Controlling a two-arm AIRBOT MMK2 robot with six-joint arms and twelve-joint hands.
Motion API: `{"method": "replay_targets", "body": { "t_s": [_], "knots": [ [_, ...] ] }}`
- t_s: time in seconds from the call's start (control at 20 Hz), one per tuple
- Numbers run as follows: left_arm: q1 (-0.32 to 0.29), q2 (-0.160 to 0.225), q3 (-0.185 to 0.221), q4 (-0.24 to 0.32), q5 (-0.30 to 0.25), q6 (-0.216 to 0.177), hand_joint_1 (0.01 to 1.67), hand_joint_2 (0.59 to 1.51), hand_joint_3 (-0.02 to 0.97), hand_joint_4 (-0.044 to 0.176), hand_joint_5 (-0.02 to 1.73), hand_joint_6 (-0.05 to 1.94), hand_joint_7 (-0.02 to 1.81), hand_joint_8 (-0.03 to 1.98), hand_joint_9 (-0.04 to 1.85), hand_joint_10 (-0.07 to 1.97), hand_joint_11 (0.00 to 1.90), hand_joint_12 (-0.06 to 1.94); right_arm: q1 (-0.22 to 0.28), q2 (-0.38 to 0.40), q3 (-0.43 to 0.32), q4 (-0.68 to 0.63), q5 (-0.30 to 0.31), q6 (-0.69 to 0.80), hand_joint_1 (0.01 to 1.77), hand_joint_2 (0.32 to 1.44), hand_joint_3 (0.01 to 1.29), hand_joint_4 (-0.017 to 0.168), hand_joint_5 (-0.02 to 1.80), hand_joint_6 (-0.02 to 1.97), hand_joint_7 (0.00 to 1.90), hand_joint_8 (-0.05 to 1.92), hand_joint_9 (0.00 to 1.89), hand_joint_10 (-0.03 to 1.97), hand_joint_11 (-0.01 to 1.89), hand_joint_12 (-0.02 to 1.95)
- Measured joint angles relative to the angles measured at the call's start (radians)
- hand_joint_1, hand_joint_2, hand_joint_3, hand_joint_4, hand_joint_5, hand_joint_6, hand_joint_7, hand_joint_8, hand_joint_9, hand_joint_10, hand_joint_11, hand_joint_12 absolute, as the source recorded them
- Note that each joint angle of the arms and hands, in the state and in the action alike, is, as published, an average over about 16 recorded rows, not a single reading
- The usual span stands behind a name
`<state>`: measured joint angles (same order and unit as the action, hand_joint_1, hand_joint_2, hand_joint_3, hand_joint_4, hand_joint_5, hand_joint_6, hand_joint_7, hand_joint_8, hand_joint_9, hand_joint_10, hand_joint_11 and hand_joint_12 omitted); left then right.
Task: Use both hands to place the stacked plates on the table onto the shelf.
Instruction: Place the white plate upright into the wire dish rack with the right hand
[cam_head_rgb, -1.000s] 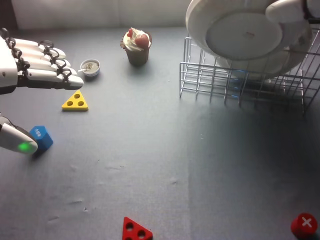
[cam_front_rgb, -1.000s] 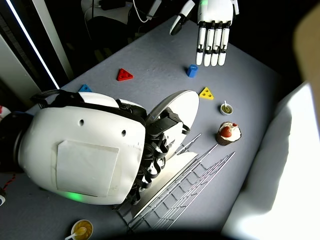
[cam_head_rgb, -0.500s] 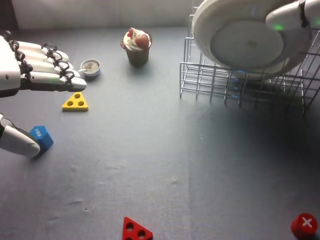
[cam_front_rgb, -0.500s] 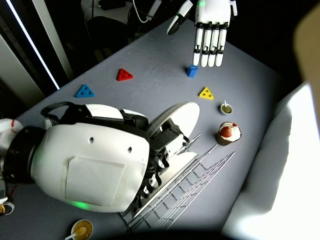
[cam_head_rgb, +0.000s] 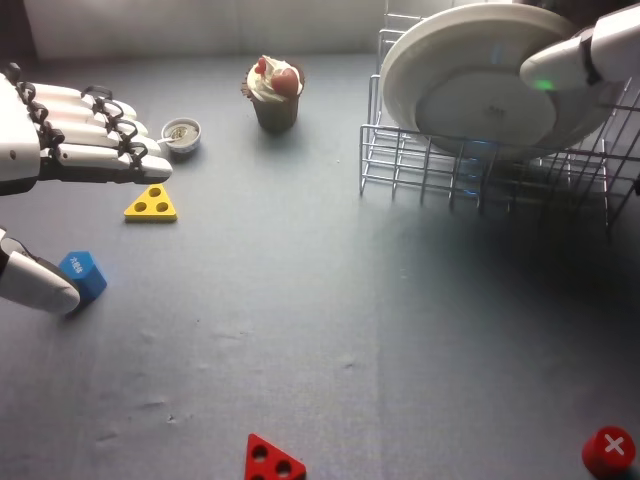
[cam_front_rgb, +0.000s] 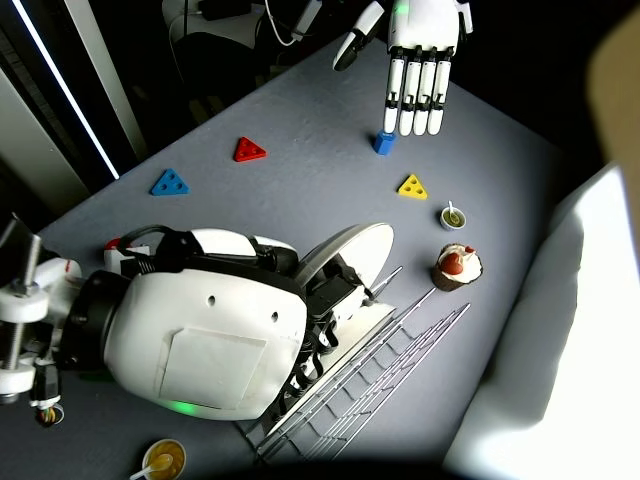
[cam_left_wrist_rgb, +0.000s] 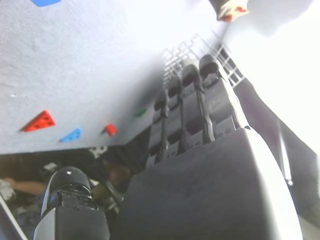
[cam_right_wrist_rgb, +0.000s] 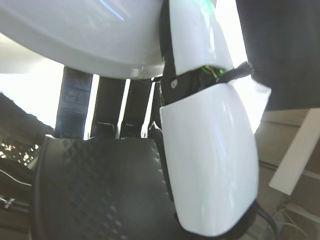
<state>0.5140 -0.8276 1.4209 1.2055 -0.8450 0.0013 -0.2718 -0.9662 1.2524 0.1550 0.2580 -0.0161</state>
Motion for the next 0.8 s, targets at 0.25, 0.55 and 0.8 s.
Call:
{"method": "replay_targets", "body": {
  "t_s": [0.25,0.55,0.8],
  "knots": [
    [0.0,0.0,0.0,-0.004,0.0,0.0,0.03,0.999,-0.005,0.004,0.13,0.02,0.17,0.01,0.17,0.01,0.16,0.01,-0.02,-0.01,0.007,0.008,0.002,0.0,1.44,0.98,0.01,-0.009,0.92,0.87,1.05,0.47,1.13,0.56,1.06,0.99],
    [0.001,0.0,0.0,-0.005,0.0,0.0,0.03,1.0,-0.005,0.004,0.14,0.02,0.18,0.01,0.18,0.01,0.17,0.01,-0.031,-0.013,0.01,0.012,0.004,0.001,1.36,1.0,0.01,-0.008,0.93,0.86,0.99,0.28,1.1,0.33,1.14,0.53],
    [0.001,0.0,0.001,-0.007,0.0,0.0,0.04,1.001,-0.006,0.004,0.14,0.02,0.19,0.01,0.18,0.01,0.17,0.01,-0.033,-0.013,0.011,0.014,0.008,0.005,1.29,1.01,0.01,-0.008,0.94,0.75,0.93,0.12,1.08,0.11,1.19,0.16]
  ]
}}
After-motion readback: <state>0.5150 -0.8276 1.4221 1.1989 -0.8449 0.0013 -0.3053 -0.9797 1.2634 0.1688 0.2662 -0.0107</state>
